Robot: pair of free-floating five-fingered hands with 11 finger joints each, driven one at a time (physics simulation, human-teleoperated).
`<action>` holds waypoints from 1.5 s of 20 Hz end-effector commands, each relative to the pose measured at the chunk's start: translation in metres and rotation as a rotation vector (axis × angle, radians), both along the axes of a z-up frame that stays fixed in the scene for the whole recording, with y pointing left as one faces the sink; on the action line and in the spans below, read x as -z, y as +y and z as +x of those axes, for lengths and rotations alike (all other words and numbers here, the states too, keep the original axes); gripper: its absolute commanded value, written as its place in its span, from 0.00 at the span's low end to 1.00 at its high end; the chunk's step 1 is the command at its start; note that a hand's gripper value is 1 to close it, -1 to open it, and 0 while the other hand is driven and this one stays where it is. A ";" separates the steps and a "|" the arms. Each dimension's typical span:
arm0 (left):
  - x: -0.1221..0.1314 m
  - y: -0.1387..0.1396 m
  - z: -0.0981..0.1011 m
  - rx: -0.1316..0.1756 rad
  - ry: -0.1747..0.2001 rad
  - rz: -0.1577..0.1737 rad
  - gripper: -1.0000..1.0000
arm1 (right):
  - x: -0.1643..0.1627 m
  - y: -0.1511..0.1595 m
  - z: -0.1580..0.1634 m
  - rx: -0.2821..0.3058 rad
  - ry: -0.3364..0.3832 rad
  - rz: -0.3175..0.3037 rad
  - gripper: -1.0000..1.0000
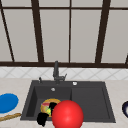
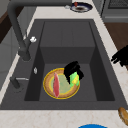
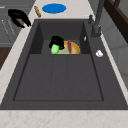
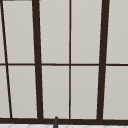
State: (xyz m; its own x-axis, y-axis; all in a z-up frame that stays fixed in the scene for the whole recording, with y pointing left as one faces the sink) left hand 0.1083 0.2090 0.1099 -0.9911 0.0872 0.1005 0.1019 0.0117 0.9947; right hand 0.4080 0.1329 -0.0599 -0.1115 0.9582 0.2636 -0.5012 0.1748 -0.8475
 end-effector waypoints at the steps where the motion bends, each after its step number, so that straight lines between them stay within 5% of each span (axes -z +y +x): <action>1: 0.000 0.000 0.000 0.000 0.000 0.000 0.50 | 0.007 0.000 0.031 -0.030 0.000 0.000 1.00; 5: 0.000 0.000 0.000 0.000 0.000 0.000 0.50 | 0.023 0.007 0.058 -0.011 -0.014 -0.011 1.00; 8: 0.000 0.000 0.000 0.000 0.000 0.000 0.50 | 0.050 0.023 0.078 -0.009 -0.028 -0.075 1.00; 16: 0.000 0.000 0.000 0.000 0.000 0.000 0.50 | 0.051 0.027 0.099 0.022 0.119 -0.142 1.00; 19: 0.000 0.000 0.000 0.000 0.000 0.000 0.50 | 0.050 0.027 0.081 0.035 0.165 -0.114 1.00; 20: 0.000 0.000 0.000 0.000 0.000 0.000 0.50 | 0.037 0.026 0.077 0.047 0.184 -0.114 0.00; 30: 0.000 0.000 0.000 0.000 0.000 0.000 0.50 | -0.025 0.027 0.065 0.036 0.319 -0.203 0.00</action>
